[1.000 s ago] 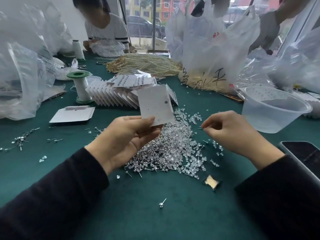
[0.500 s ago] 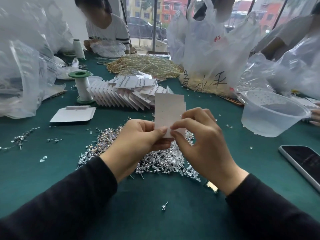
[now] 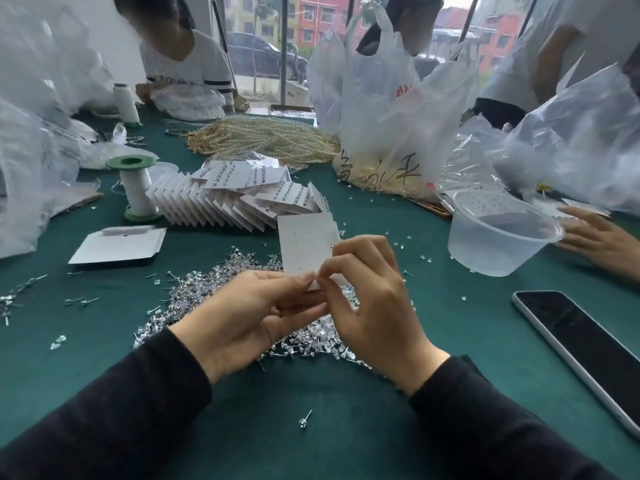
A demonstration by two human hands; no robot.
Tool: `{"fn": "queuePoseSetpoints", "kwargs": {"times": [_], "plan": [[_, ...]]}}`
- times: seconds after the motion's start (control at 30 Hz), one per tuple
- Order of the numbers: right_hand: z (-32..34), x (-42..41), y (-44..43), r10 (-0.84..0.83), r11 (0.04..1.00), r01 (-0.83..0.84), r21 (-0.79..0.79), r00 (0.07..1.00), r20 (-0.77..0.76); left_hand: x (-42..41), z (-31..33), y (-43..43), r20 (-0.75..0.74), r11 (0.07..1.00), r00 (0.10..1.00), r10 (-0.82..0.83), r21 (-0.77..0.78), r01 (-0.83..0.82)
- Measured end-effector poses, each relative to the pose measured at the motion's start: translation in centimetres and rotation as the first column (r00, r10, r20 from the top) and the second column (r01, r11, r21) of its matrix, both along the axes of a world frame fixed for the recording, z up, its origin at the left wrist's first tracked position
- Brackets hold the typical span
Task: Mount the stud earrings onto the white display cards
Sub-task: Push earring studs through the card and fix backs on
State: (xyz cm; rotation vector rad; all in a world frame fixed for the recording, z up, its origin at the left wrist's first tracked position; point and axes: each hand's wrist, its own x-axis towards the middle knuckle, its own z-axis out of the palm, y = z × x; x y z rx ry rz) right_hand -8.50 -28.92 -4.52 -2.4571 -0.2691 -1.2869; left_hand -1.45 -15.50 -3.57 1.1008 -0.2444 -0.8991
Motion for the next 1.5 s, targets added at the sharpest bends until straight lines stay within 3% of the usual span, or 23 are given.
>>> {"fn": "queuePoseSetpoints", "kwargs": {"times": [0.1, 0.17, 0.27, 0.33, 0.47, 0.7, 0.83, 0.93, 1.17, 1.4, 1.43, 1.5], "plan": [[0.4, -0.2, -1.4, -0.009, 0.997, 0.008, 0.08, 1.0, 0.019, -0.3, -0.2, -0.2, 0.129, 0.994, 0.989, 0.067, 0.076, -0.078], [0.8, -0.5, -4.1, -0.193, 0.953, 0.195, 0.23, 0.981, -0.031, -0.4, -0.3, -0.2, 0.324, 0.972, 0.938, 0.122, 0.15, -0.179], [0.5, -1.0, -8.4, -0.343, 0.849, 0.46, 0.258, 0.854, -0.392, -0.4, -0.3, -0.2, 0.561, 0.931, 0.804, 0.195, 0.151, -0.331], [-0.1, -1.0, -9.7, -0.311, 0.843, 0.486, 0.231, 0.79, -0.529, -0.3, -0.4, -0.2, 0.649, 0.916, 0.733, 0.202, 0.139, -0.376], [-0.6, -0.6, -9.5, -0.241, 0.862, 0.445, 0.243, 0.782, -0.575, -0.4, -0.9, -0.3, 0.716, 0.907, 0.677, 0.173, 0.153, -0.393], [-0.5, -0.6, -9.5, -0.248, 0.875, 0.457, 0.16, 0.707, -0.662, -0.6, -1.4, -1.0, 0.683, 0.916, 0.715, 0.147, 0.179, -0.359], [-0.5, -0.5, -8.9, -0.271, 0.892, 0.438, 0.111, 0.716, -0.643, -0.7, -1.4, -1.2, 0.599, 0.933, 0.789, 0.138, 0.189, -0.307], [-0.4, -0.8, -8.6, -0.259, 0.87, 0.443, 0.217, 0.784, -0.564, -0.8, -1.3, -1.1, 0.543, 0.943, 0.831, 0.123, 0.197, -0.268], [0.3, -2.8, -6.1, -0.115, 0.597, 0.418, 0.684, 0.889, -0.443, -1.1, -0.8, -0.7, 0.523, 0.946, 0.843, 0.125, 0.195, -0.261], [-0.5, -6.0, 0.9, -0.012, 0.399, 0.255, 0.881, 0.962, -0.273, -2.5, -1.3, -1.1, 0.637, 0.951, 0.769, 0.048, 0.206, -0.23], [-0.6, -6.0, 1.7, -0.028, 0.412, 0.247, 0.877, 0.966, -0.259, -2.7, -1.4, -1.2, 0.642, 0.952, 0.766, 0.035, 0.212, -0.221], [-0.7, -5.8, 2.8, -0.089, 0.524, 0.238, 0.818, 0.97, -0.225, -2.8, -1.6, -1.3, 0.656, 0.951, 0.755, 0.004, 0.231, -0.205]]}}
